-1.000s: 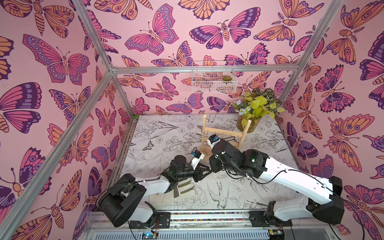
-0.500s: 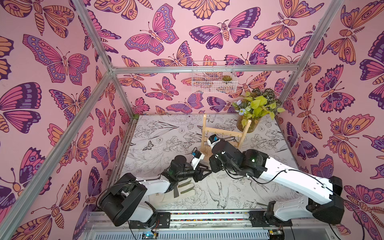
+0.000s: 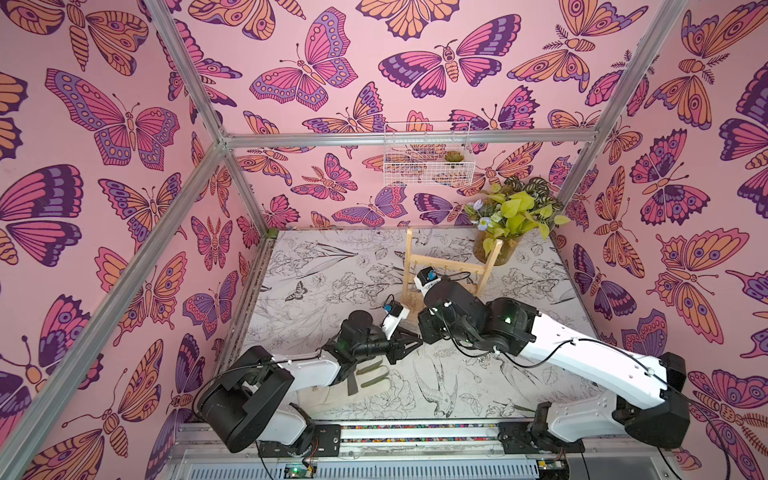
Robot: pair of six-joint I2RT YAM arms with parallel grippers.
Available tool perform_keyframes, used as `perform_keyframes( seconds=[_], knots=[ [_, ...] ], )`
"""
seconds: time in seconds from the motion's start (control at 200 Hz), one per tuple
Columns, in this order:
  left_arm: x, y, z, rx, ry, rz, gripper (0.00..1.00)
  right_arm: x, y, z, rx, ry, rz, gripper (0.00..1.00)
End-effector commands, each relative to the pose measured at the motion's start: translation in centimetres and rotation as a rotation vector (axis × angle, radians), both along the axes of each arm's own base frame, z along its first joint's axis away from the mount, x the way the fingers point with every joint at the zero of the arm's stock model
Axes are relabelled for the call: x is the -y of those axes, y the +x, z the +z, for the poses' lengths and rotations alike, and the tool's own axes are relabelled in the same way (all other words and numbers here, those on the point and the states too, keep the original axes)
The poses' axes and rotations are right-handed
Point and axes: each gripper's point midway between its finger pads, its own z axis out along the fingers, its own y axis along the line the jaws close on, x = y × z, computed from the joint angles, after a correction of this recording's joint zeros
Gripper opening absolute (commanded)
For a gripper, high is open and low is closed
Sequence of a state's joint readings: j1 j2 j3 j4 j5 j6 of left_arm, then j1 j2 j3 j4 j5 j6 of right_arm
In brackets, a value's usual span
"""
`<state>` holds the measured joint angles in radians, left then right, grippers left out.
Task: Hang the necklace on the jewelry display stand
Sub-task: Adjust the necklace.
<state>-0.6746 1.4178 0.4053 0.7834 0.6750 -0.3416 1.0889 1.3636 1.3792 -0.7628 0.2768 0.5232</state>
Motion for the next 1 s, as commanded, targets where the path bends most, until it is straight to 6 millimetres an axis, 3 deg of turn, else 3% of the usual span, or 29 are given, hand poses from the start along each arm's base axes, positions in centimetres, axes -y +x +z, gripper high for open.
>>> perform_keyframes(
  seconds=[0.0,0.996],
  knots=[
    [0.2,-0.3,0.0,0.005,-0.009,-0.022,0.22,-0.3,0.2,1.4,0.035,0.016,-0.002,0.0],
    [0.3,-0.7,1.2,0.014,-0.05,-0.041,0.0,-0.9,0.1,1.9,0.033,0.033,0.024,0.0]
  ],
)
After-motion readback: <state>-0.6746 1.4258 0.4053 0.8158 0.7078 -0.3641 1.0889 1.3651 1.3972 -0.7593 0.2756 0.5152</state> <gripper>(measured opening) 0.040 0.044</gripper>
